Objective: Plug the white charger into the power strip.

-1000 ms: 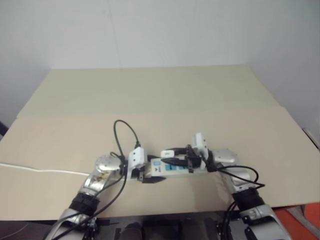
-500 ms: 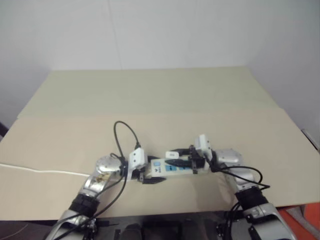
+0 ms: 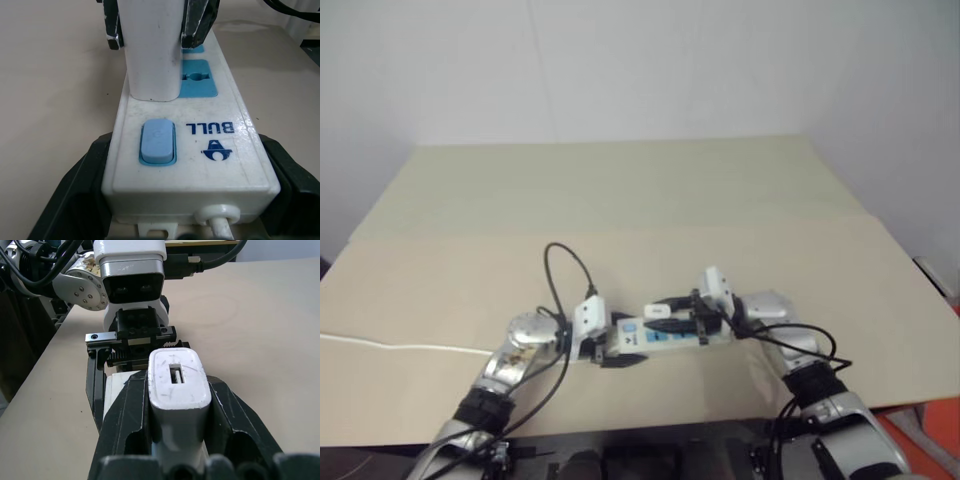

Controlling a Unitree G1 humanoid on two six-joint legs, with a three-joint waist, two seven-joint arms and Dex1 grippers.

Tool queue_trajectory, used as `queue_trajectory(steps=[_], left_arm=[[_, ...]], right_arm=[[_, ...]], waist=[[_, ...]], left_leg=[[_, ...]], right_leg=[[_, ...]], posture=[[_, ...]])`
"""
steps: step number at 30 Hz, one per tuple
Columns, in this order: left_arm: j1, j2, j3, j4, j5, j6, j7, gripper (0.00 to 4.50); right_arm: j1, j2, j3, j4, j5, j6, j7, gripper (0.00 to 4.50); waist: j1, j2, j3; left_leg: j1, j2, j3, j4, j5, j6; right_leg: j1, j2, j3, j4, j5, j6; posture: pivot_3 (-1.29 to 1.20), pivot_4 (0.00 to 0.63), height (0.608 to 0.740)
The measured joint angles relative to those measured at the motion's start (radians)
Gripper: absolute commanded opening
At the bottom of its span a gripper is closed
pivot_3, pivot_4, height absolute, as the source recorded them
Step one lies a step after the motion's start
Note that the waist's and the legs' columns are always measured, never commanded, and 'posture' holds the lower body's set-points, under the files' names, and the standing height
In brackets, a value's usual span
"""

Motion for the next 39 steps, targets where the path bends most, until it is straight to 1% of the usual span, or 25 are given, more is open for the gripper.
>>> queue_trajectory(steps=[4, 7, 24, 33, 35, 37, 39], left_arm=[[0.003, 0.009, 0.000, 0.000, 0.000, 0.003, 0.001, 3.32], [0.004, 0.011, 0.001, 0.000, -0.001, 0.004, 0.002, 3.32], [0.010, 0.012, 0.000, -0.003, -0.005, 0.004, 0.003, 3.32], [0.021, 0.012, -0.001, -0.017, -0.005, 0.004, 0.004, 3.32], [0.023, 0.012, 0.000, -0.020, -0.005, 0.007, 0.005, 4.05], [0.028, 0.021, 0.000, -0.021, -0.001, 0.014, 0.004, 4.48], [0.030, 0.025, 0.001, -0.025, -0.004, 0.020, 0.003, 4.48]], right_arm=[[-0.011, 0.013, 0.004, 0.021, -0.010, 0.000, 0.005, 1.15], [-0.018, 0.016, 0.009, 0.037, -0.011, 0.000, 0.014, 1.15], [-0.006, 0.015, 0.010, 0.024, -0.011, 0.002, 0.010, 1.15], [0.008, 0.007, 0.010, -0.005, -0.011, 0.009, 0.011, 1.15], [0.008, 0.007, 0.010, -0.005, -0.011, 0.009, 0.011, 1.15], [0.009, 0.007, 0.010, -0.006, -0.011, 0.009, 0.011, 1.15], [0.010, 0.005, 0.010, -0.005, -0.012, 0.009, 0.011, 1.15]], waist=[[-0.004, 0.000, 0.000], [-0.005, 0.000, 0.000], [-0.004, 0.000, -0.001], [-0.001, 0.001, -0.002], [-0.001, 0.001, -0.002], [-0.001, 0.001, -0.002], [0.001, 0.001, -0.003]], left_leg=[[0.007, 0.003, 0.001, -0.003, 0.000, 0.000], [0.009, 0.004, 0.001, -0.003, 0.000, 0.000], [0.010, 0.005, 0.001, -0.006, 0.000, 0.000], [0.010, 0.006, 0.001, -0.012, 0.000, 0.000], [0.010, 0.006, 0.001, -0.013, 0.000, 0.000], [0.010, 0.006, 0.001, -0.013, 0.000, 0.000], [0.011, 0.006, 0.001, -0.013, 0.000, 0.000]], right_leg=[[0.005, 0.002, 0.001, 0.000, 0.000, -0.002], [0.008, 0.004, 0.001, -0.001, -0.001, -0.002], [0.008, 0.004, 0.000, -0.003, -0.001, -0.003], [0.009, 0.005, 0.000, -0.010, -0.001, -0.004], [0.009, 0.005, 0.000, -0.010, -0.001, -0.004], [0.009, 0.005, 0.000, -0.010, -0.001, -0.004], [0.010, 0.004, 0.000, -0.010, -0.001, -0.004]], posture=[[0.00, 0.150, 0.740], [0.00, 0.150, 0.740], [0.00, 0.150, 0.740], [0.00, 0.150, 0.740], [0.00, 0.150, 0.740], [0.00, 0.150, 0.740], [0.00, 0.150, 0.740]])
